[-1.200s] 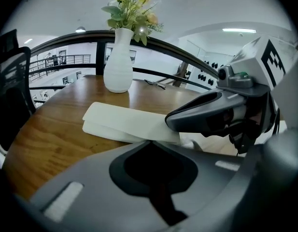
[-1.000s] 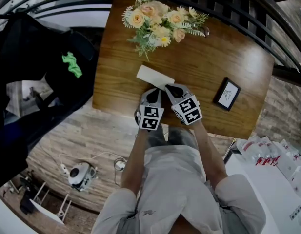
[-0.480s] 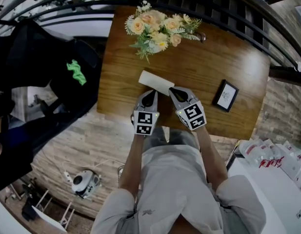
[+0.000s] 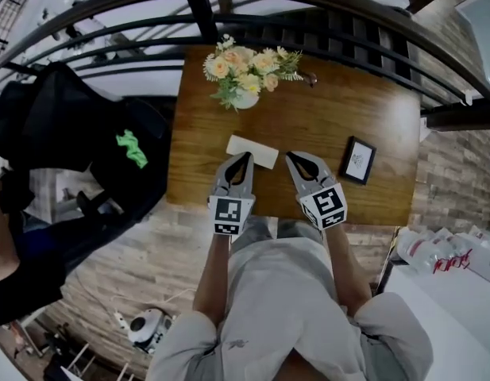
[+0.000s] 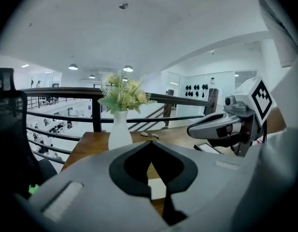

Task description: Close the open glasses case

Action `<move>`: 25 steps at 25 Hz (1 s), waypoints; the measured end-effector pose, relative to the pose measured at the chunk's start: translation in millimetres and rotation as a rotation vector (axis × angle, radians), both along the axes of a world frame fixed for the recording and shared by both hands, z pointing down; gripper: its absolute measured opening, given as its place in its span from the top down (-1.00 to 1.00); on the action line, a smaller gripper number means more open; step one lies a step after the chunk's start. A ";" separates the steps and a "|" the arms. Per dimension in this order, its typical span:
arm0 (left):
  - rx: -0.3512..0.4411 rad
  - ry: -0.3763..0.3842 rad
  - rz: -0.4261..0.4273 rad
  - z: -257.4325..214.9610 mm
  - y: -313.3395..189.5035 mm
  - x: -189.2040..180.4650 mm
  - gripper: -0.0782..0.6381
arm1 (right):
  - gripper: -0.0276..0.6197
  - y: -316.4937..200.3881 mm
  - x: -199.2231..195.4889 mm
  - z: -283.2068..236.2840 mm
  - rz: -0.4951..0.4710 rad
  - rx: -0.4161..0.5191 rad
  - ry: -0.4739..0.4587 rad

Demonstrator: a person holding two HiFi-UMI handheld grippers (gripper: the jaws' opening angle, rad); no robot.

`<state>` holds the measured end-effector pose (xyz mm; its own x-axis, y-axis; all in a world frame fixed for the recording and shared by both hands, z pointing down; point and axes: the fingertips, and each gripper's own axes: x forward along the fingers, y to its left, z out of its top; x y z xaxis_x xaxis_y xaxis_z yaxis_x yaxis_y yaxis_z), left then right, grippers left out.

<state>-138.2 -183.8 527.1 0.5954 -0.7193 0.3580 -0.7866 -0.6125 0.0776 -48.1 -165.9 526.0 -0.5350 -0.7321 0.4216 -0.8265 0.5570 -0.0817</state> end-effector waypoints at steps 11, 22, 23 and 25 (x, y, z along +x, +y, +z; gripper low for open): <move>0.098 0.035 0.088 -52.5 15.3 7.2 0.73 | 0.91 19.1 9.4 -51.8 0.076 0.095 -0.016; 0.131 0.065 0.120 -65.8 14.3 11.1 0.73 | 0.91 17.2 9.2 -67.5 0.113 0.135 -0.017; 0.133 0.067 0.122 -66.2 13.0 11.5 0.73 | 0.91 16.4 9.7 -68.7 0.118 0.138 -0.018; 0.138 0.072 0.124 -67.0 10.3 12.4 0.73 | 0.91 14.8 10.8 -70.8 0.127 0.145 -0.020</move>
